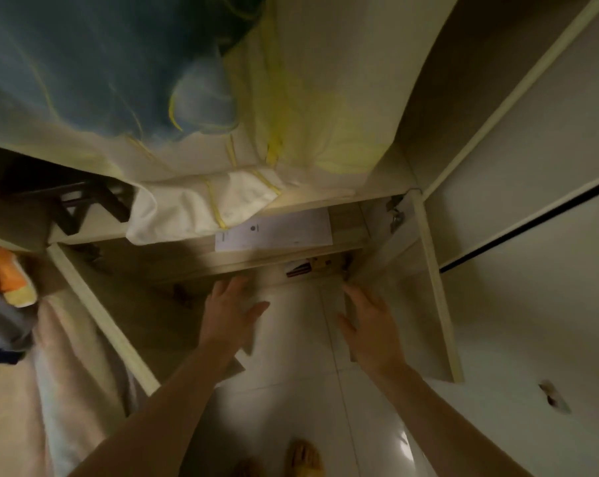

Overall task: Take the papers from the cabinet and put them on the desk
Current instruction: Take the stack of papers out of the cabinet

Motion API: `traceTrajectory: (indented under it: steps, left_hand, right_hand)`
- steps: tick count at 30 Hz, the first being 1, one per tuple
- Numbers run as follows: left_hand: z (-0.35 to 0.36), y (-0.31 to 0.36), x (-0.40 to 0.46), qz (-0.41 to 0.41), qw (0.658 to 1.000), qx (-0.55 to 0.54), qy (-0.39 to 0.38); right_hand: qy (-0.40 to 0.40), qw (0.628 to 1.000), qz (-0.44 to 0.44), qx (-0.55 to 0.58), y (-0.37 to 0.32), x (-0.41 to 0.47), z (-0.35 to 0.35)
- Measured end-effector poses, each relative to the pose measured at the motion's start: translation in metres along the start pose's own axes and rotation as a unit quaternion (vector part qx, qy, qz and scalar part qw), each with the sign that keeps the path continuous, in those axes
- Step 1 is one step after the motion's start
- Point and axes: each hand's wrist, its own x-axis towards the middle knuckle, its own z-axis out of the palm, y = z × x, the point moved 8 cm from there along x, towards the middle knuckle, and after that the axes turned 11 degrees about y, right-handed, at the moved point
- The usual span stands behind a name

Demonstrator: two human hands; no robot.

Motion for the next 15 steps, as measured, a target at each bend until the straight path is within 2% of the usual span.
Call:
traceTrajectory:
  steps: [2, 4, 7, 11, 15]
  left_hand:
    - [0.021, -0.01, 0.041, -0.017, 1.0, -0.013, 0.018]
    - [0.037, -0.022, 0.079, -0.026, 0.999, -0.021, 0.038]
    - [0.054, -0.048, 0.13, -0.024, 0.998, 0.035, 0.048]
    - [0.072, -0.082, 0.173, -0.02, 0.987, 0.156, 0.031]
    - [0.095, -0.096, 0.195, 0.019, 0.984, 0.176, 0.005]
  right_hand:
    - [-0.017, 0.999, 0.03, 0.042, 0.011, 0.031, 0.035]
    - [-0.027, 0.998, 0.023, 0.047, 0.023, 0.066, 0.067]
    - [-0.047, 0.999, 0.006, 0.021, 0.043, 0.117, 0.111]
    - [-0.068, 0.995, 0.002, -0.072, 0.065, 0.166, 0.161]
    - [-0.058, 0.991, -0.01, -0.117, 0.072, 0.181, 0.19]
